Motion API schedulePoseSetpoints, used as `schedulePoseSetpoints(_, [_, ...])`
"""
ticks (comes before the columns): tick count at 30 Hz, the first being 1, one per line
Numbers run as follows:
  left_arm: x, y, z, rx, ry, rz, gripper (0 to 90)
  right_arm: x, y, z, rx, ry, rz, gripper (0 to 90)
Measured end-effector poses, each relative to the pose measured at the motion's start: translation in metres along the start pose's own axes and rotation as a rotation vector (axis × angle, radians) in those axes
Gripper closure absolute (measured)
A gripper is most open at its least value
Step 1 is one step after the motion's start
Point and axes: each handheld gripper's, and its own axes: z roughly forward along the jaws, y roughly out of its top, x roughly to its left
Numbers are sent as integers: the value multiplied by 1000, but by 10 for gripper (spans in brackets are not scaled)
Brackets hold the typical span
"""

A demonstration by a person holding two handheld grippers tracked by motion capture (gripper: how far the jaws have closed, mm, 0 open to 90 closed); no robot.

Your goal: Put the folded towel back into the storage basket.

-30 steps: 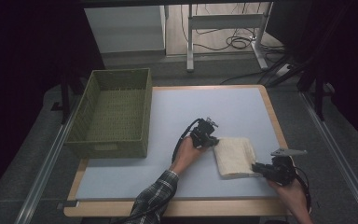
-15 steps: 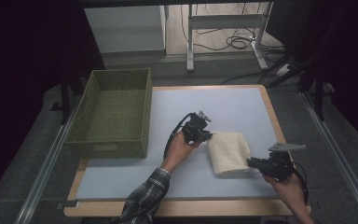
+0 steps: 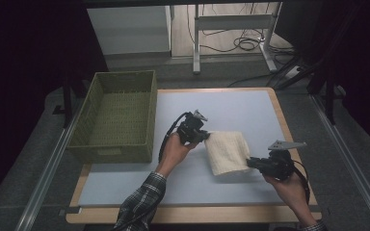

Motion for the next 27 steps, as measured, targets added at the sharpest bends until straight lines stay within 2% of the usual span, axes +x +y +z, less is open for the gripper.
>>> schedulePoseSetpoints(11, [12, -1, -25, 20, 33, -5, 845, 11, 24, 10, -1, 21, -29, 821])
schedulePoseSetpoints(27, [33, 5, -68, 94, 73, -4, 835, 26, 60, 23, -3, 76, -61, 821])
